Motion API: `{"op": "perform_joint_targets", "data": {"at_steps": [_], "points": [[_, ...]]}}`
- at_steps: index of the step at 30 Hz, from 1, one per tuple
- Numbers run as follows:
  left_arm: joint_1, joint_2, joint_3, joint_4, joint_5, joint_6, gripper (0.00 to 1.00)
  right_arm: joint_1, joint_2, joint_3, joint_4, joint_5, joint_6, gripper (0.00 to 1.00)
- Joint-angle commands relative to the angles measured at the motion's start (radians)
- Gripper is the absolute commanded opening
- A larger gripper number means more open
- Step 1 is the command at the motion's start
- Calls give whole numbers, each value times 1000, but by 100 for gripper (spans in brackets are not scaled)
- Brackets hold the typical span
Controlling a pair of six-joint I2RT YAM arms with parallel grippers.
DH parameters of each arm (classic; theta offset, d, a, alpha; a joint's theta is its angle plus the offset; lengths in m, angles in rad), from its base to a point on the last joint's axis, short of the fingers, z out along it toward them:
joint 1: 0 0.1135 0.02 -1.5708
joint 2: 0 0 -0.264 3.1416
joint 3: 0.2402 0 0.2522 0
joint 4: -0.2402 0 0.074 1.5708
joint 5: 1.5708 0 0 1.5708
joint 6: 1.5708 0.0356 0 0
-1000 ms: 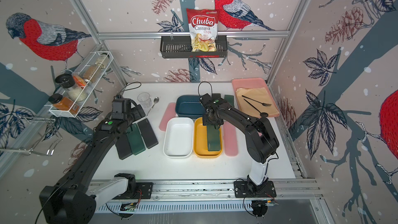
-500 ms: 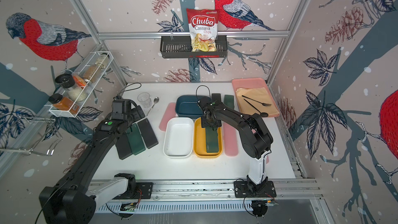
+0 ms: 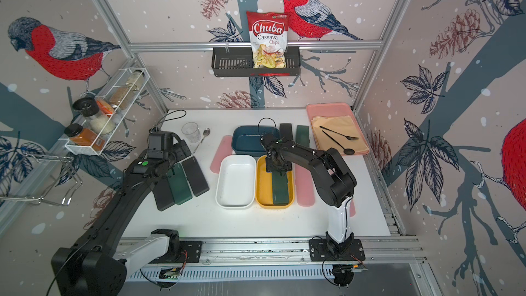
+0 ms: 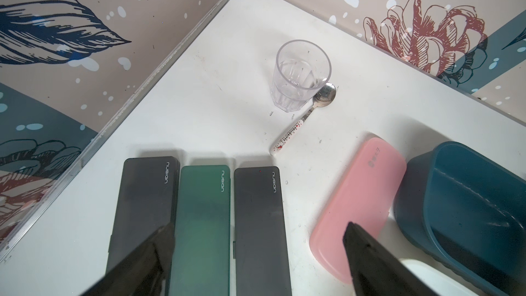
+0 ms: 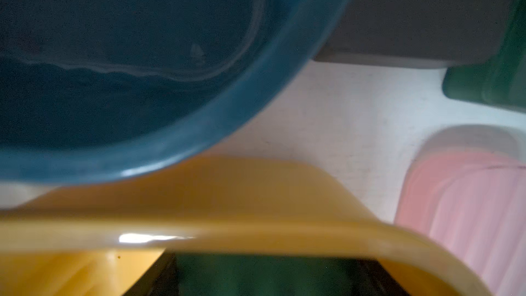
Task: Place the pencil cases by color into the storage box
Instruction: Place the pencil case at the storage box.
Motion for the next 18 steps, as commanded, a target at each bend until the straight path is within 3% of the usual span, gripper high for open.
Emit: {"op": "perform_joint_targets", "data": {"at_steps": [1,18], "points": [[-2,2,-1,-27,-15,4,97,6,9,-5,21,19,18,52],[-2,3,-9,-43,-10,10,97,10,30,4,14,12,13,75]]}}
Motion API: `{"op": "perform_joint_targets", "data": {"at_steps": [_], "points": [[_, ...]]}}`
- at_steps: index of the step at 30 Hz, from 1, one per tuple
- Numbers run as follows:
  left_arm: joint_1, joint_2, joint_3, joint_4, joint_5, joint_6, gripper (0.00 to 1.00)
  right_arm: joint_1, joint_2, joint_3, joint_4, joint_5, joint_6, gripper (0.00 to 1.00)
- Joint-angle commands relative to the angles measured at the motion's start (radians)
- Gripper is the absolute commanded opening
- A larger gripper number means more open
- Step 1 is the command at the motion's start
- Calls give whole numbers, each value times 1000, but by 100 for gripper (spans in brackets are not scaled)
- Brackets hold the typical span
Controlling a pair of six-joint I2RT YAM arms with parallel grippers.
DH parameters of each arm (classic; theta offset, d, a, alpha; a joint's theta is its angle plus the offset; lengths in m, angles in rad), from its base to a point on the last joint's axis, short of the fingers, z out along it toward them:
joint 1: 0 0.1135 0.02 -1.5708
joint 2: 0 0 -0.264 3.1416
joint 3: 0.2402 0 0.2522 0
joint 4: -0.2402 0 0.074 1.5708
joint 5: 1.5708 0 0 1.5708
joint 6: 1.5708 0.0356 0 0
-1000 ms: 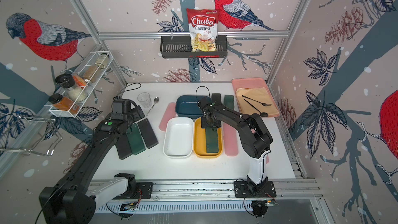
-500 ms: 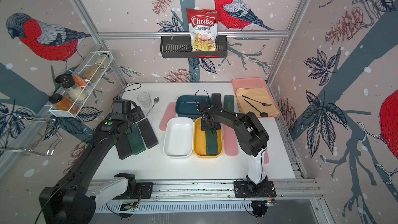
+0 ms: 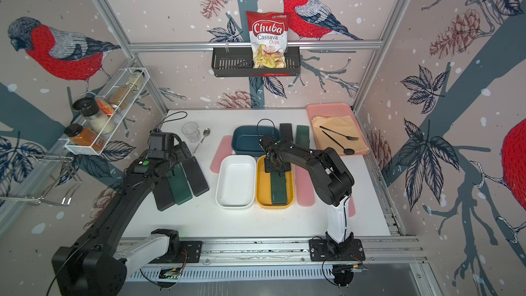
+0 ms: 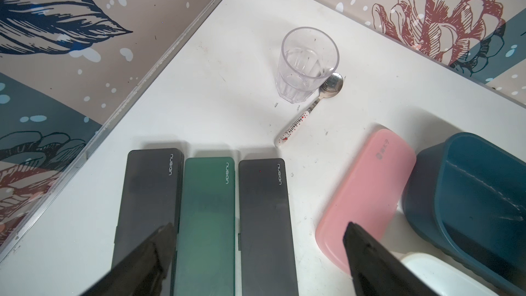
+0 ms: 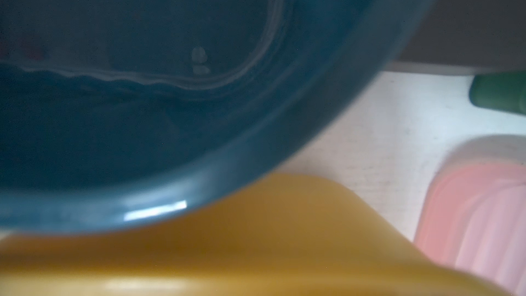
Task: Place the pencil cases by color into the storage box
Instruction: Place the pencil case at the storage box.
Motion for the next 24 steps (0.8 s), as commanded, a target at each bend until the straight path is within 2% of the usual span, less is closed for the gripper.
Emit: {"op": "perform_joint_targets", "data": {"at_steps": [1,11,24], "points": [[-1,-2,-4,-15,-5,11,97,2,9,7,-21,10,13,77],[-1,-18,-29,-27,19,15,97,5,3,29,-50,14,11,88],[-1,-79,-42,-120,33,-25,97,33,-25,144,-154,70,15,93]]}}
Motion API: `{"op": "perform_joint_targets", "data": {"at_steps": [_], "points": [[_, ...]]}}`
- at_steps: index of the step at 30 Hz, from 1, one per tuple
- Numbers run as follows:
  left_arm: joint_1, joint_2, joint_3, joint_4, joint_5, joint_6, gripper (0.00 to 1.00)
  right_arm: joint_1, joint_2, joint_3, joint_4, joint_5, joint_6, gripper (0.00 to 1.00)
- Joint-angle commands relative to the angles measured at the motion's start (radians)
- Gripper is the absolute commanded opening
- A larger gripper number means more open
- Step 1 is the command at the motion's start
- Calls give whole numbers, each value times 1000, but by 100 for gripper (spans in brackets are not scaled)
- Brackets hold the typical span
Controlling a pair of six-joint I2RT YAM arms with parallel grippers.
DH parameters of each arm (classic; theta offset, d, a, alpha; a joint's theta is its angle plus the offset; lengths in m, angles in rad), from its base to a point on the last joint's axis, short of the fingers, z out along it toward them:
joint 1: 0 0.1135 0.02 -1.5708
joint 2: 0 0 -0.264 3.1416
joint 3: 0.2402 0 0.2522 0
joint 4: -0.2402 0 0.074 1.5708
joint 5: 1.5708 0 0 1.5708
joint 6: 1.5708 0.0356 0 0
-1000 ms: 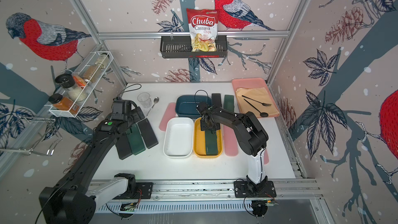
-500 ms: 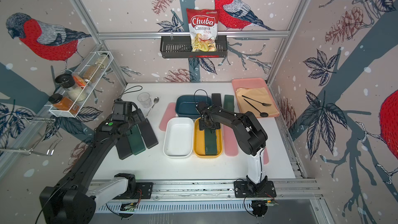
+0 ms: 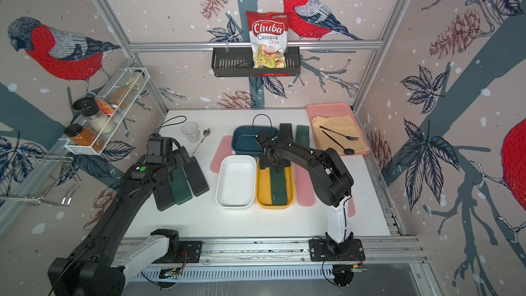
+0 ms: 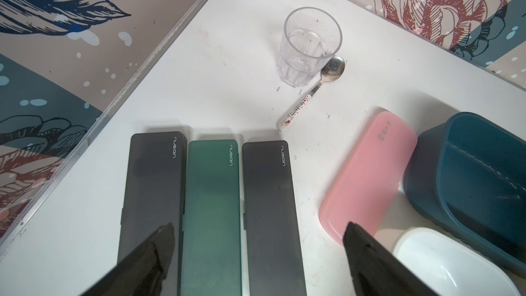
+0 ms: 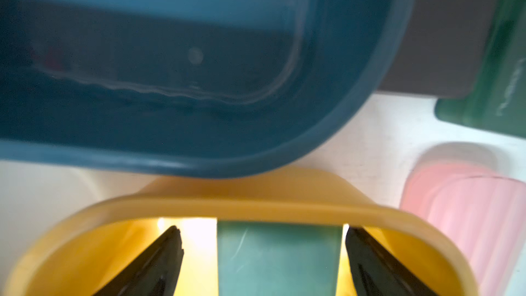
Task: Place the pencil cases by color into the storage box
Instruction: Place the pencil case at the storage box, then pick up the pencil case from the center of the board.
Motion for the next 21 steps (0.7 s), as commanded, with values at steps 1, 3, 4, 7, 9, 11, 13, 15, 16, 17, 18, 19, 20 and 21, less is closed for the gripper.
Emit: {"op": "perform_joint_targets", "data": {"at_steps": [1,3,4,7,9,11,13,15,16,17,18,19,20,21], "points": [[-1,-9,-7,-66,12,-27,97,9,-17,31,-58,46,16,93],[-1,-6,-11,-86,27,-32,97,14,-29,43,-70,59,17,94],[-1,-3,-10,-94,39,-32,97,17,-37,49,-74,64,16,95],[-1,13,-7,-116,76,-31,97,21,-58,60,-83,72,4,96],[-1,27,0,-128,108,-27,97,20,-75,64,-87,85,-5,97],[-1,47,12,-149,123,-30,97,18,-96,62,-83,90,-21,97],[0,75,30,-178,136,-48,97,10,-114,64,-72,74,-53,98],[0,110,49,-206,154,-84,97,-2,-124,74,-69,53,-87,98],[0,129,58,-210,179,-99,97,-7,-126,77,-63,43,-109,98],[0,145,61,-210,199,-112,97,-12,-129,80,-57,36,-125,98],[0,166,64,-209,223,-127,97,-22,-131,83,-52,21,-144,98],[0,189,67,-206,243,-141,97,-32,-131,88,-47,4,-164,98],[-1,210,67,-206,256,-154,97,-39,-131,90,-42,-6,-177,98],[-1,234,68,-205,272,-168,97,-48,-133,93,-39,-16,-191,98]]}}
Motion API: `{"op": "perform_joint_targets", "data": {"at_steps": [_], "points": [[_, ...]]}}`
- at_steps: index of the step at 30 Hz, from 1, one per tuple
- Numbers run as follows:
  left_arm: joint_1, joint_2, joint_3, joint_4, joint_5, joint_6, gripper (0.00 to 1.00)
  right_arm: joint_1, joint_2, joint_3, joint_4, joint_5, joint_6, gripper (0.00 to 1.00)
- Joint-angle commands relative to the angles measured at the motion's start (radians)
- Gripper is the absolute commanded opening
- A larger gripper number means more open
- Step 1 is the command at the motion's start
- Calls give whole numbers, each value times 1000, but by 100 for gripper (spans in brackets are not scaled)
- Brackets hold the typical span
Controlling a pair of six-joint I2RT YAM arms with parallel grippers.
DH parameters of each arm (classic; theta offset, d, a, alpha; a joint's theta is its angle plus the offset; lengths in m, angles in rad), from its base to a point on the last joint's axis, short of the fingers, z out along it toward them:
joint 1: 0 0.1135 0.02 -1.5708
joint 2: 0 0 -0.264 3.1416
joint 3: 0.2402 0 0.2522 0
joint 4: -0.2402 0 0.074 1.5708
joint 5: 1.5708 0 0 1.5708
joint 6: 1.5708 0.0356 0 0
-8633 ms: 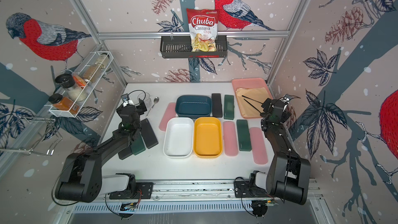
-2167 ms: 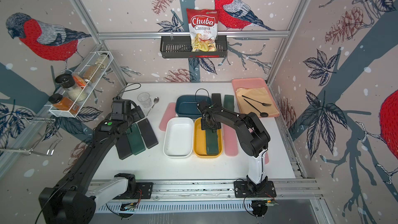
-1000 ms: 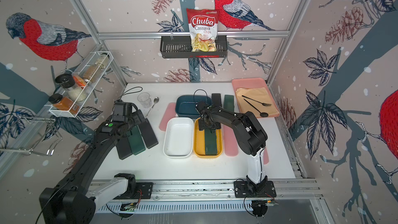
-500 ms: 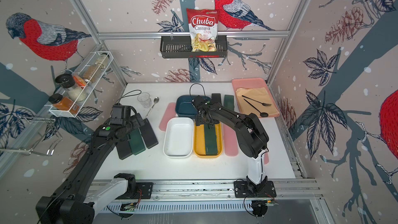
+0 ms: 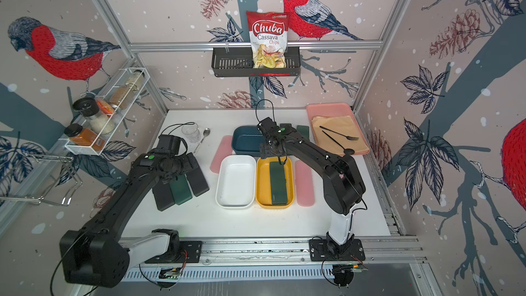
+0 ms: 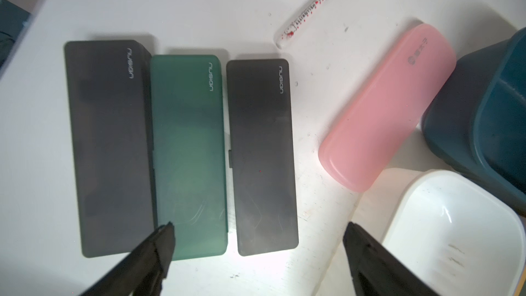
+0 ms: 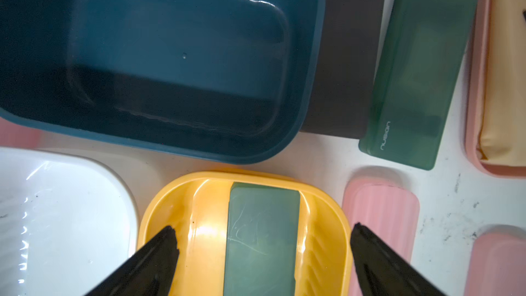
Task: Place the pencil cases by color into the storage box
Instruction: Pick up the pencil case from the center of the board.
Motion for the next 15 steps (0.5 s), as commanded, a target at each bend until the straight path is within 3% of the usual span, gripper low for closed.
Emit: {"op": "perform_joint_targets", "data": {"at_steps": [1,15], "points": [[-2,59,11,-29,82,-69,97,-20,-14,9,23,-49,-89,97],[-27,182,-34,43,94,-176,96,-91,-57,-67,104,-165,-208,96]]}}
